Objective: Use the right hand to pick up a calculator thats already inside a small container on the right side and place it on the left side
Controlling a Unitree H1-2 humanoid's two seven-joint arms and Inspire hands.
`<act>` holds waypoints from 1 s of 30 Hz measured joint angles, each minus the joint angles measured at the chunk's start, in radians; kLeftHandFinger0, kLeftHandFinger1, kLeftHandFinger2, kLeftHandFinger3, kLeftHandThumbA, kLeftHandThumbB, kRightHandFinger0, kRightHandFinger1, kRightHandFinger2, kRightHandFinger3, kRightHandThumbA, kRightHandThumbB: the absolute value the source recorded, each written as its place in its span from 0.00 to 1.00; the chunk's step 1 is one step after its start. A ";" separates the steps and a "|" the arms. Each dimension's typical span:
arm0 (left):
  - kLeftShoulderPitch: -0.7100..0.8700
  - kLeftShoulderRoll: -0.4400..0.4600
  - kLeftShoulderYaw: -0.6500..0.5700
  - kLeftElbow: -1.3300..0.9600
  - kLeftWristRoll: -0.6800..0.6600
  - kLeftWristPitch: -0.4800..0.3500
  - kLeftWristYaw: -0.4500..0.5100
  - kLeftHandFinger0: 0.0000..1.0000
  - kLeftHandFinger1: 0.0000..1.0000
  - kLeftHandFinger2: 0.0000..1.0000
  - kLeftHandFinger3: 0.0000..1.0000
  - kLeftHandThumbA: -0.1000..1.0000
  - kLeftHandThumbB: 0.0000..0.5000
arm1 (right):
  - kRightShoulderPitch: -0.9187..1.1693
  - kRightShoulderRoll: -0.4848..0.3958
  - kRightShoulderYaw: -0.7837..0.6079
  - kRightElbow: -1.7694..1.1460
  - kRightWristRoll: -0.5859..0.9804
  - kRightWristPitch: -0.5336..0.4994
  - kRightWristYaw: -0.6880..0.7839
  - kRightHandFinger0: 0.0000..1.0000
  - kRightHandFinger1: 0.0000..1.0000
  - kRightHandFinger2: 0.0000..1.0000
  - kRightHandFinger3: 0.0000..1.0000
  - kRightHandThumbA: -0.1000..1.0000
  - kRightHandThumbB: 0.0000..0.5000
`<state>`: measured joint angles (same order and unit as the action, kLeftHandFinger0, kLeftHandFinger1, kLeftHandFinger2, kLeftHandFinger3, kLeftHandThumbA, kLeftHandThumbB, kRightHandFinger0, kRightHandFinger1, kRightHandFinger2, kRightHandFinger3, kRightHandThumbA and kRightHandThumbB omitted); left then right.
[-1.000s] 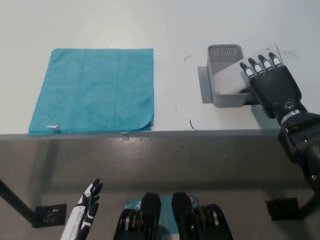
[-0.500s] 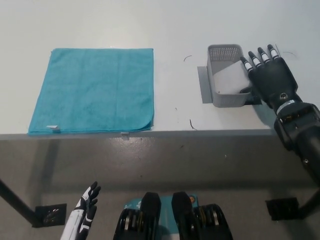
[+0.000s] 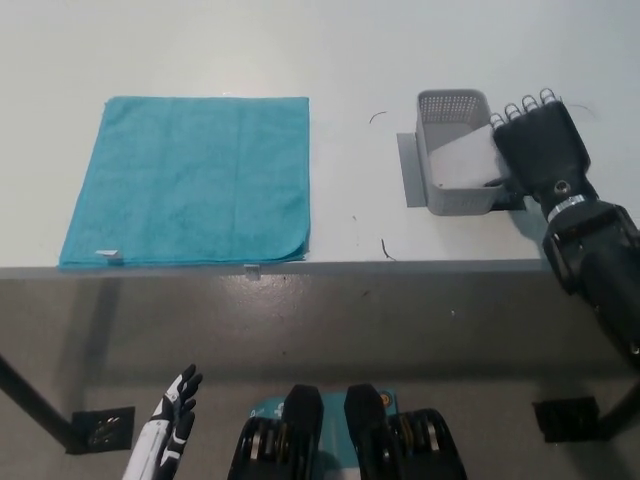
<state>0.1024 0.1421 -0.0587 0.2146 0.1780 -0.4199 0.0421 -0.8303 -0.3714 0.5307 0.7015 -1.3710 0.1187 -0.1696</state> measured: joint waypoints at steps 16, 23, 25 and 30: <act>0.000 0.000 0.000 0.001 0.001 0.000 0.000 1.00 1.00 1.00 1.00 1.00 0.29 | -0.006 -0.006 -0.003 0.137 0.029 -0.093 -0.323 0.00 0.00 0.03 0.18 0.00 0.62; -0.002 0.004 -0.001 -0.004 0.007 -0.002 0.000 1.00 1.00 1.00 1.00 1.00 0.29 | -0.023 -0.031 -0.025 0.135 0.081 -0.152 -0.402 0.00 0.03 0.49 0.00 0.00 0.53; -0.004 0.004 0.000 -0.004 0.008 -0.002 0.000 1.00 1.00 1.00 1.00 1.00 0.29 | -0.030 -0.037 -0.036 0.132 0.093 -0.161 -0.427 0.00 0.03 0.54 0.03 0.00 0.47; -0.005 0.006 0.000 -0.005 0.011 -0.003 0.000 1.00 1.00 1.00 1.00 1.00 0.26 | -0.039 -0.047 -0.079 0.041 0.131 -0.178 -0.447 0.00 0.12 0.70 0.08 0.00 0.39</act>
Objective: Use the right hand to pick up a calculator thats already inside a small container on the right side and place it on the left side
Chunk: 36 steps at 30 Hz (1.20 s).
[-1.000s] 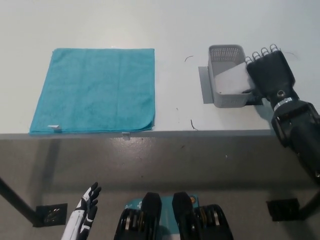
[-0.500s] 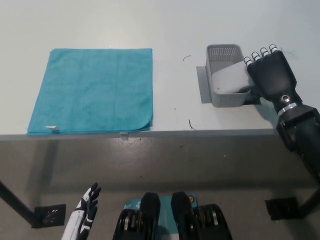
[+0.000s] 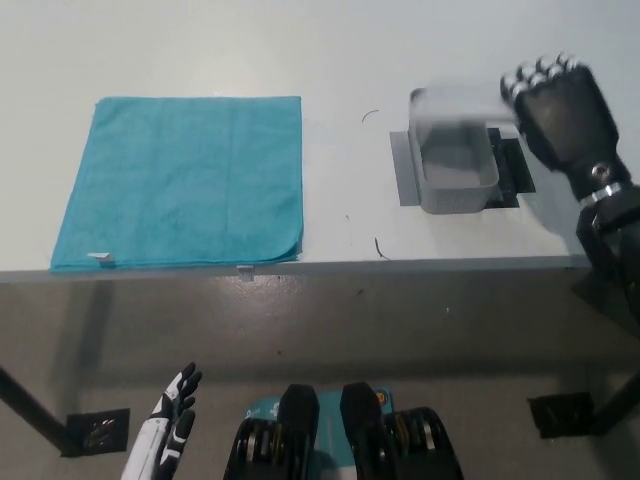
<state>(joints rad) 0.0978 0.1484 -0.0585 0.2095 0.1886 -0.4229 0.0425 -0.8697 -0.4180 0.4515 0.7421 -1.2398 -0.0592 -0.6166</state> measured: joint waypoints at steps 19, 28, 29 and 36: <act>0.000 0.003 0.000 -0.002 0.009 -0.001 0.000 1.00 1.00 1.00 1.00 1.00 0.28 | -0.051 -0.002 -0.076 -0.151 0.064 -0.008 0.006 0.00 0.24 0.73 0.51 0.00 0.43; -0.002 0.006 0.000 -0.003 0.018 -0.001 0.000 1.00 1.00 1.00 1.00 1.00 0.26 | -0.131 0.106 -0.022 0.014 0.068 -0.016 -0.011 0.00 0.16 0.67 0.45 0.00 0.46; -0.003 0.006 0.000 -0.003 0.018 -0.001 0.000 1.00 1.00 1.00 1.00 1.00 0.26 | -0.142 0.118 -0.017 0.037 0.070 -0.019 -0.016 0.00 0.16 0.68 0.46 0.00 0.49; -0.005 0.009 0.000 -0.004 0.020 -0.001 0.000 1.00 1.00 1.00 1.00 1.00 0.25 | -0.243 0.253 0.041 0.257 0.079 -0.031 -0.080 0.00 0.09 0.55 0.15 0.00 0.54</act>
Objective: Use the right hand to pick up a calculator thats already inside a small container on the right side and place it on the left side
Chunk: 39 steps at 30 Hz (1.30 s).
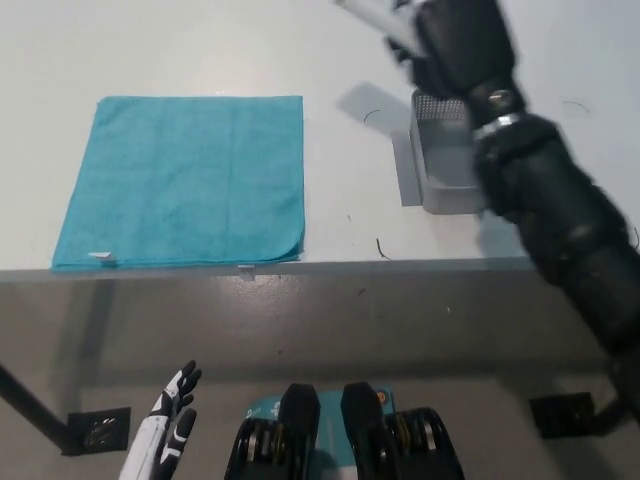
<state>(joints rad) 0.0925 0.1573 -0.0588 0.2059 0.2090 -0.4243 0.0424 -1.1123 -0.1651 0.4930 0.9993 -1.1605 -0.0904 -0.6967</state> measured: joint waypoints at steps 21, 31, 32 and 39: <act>0.002 0.001 -0.004 -0.006 0.014 0.000 0.000 1.00 1.00 1.00 1.00 1.00 0.22 | -0.215 0.333 0.035 0.429 0.134 -0.013 0.030 0.00 0.00 0.44 0.32 0.00 0.59; 0.001 0.001 -0.032 -0.023 0.018 -0.001 -0.002 1.00 1.00 1.00 1.00 1.00 0.17 | -0.222 0.348 0.032 0.459 0.203 0.023 0.131 0.00 0.00 0.02 0.45 0.00 0.69; 0.001 0.001 -0.034 -0.024 0.018 -0.001 -0.002 1.00 1.00 1.00 1.00 1.00 0.16 | -0.220 0.348 0.032 0.460 0.206 0.026 0.138 0.00 0.00 0.02 0.45 0.00 0.70; -0.009 0.004 -0.052 -0.030 0.019 -0.001 -0.003 1.00 1.00 1.00 1.00 1.00 0.12 | -0.187 0.348 0.042 0.471 0.240 0.063 0.205 0.00 0.00 0.00 0.42 0.00 0.64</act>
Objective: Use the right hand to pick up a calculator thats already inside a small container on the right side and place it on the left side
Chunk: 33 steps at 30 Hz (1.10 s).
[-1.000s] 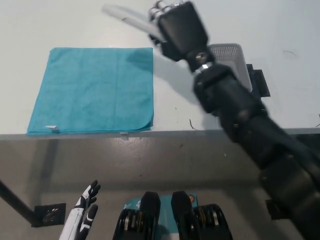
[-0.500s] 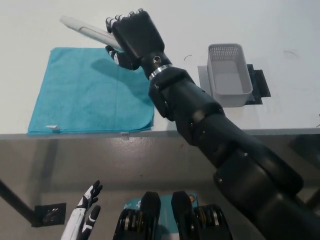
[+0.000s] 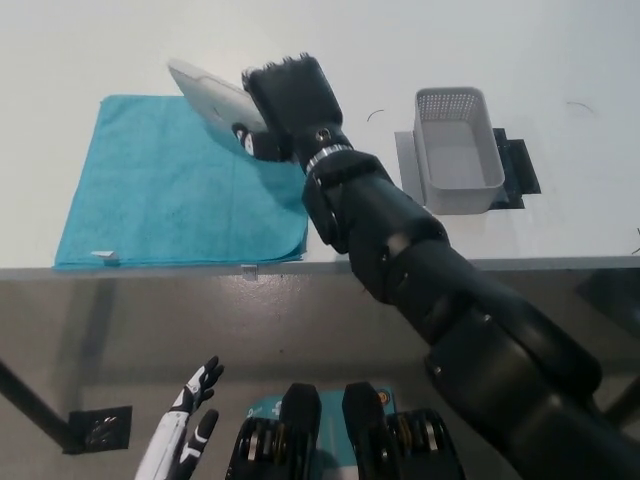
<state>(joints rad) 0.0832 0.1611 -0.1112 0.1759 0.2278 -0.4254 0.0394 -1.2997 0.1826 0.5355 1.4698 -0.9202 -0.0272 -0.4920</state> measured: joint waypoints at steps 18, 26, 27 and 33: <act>-0.012 0.007 -0.002 0.000 0.000 -0.001 -0.011 1.00 1.00 1.00 1.00 1.00 0.08 | 0.108 0.018 0.037 0.001 0.056 0.014 0.035 0.00 0.00 0.02 0.41 0.00 0.44; -0.019 0.009 -0.002 0.000 0.000 -0.001 -0.023 1.00 1.00 1.00 1.00 1.00 0.04 | 0.097 0.028 -0.006 0.001 0.112 0.031 0.087 1.00 1.00 1.00 1.00 0.94 1.00; -0.019 0.010 -0.003 -0.001 0.000 -0.001 -0.024 1.00 1.00 1.00 1.00 1.00 0.04 | 0.089 0.029 -0.030 0.001 0.127 0.032 0.108 1.00 1.00 1.00 1.00 0.94 1.00; -0.021 0.010 -0.002 -0.005 0.000 -0.002 -0.031 1.00 1.00 1.00 1.00 1.00 0.11 | 0.032 0.028 -0.152 -0.002 0.229 0.028 0.205 1.00 1.00 1.00 1.00 0.98 1.00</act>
<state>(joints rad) 0.0619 0.1714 -0.1131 0.1712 0.2275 -0.4269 0.0087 -1.2677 0.2110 0.3831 1.4682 -0.6916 0.0004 -0.2871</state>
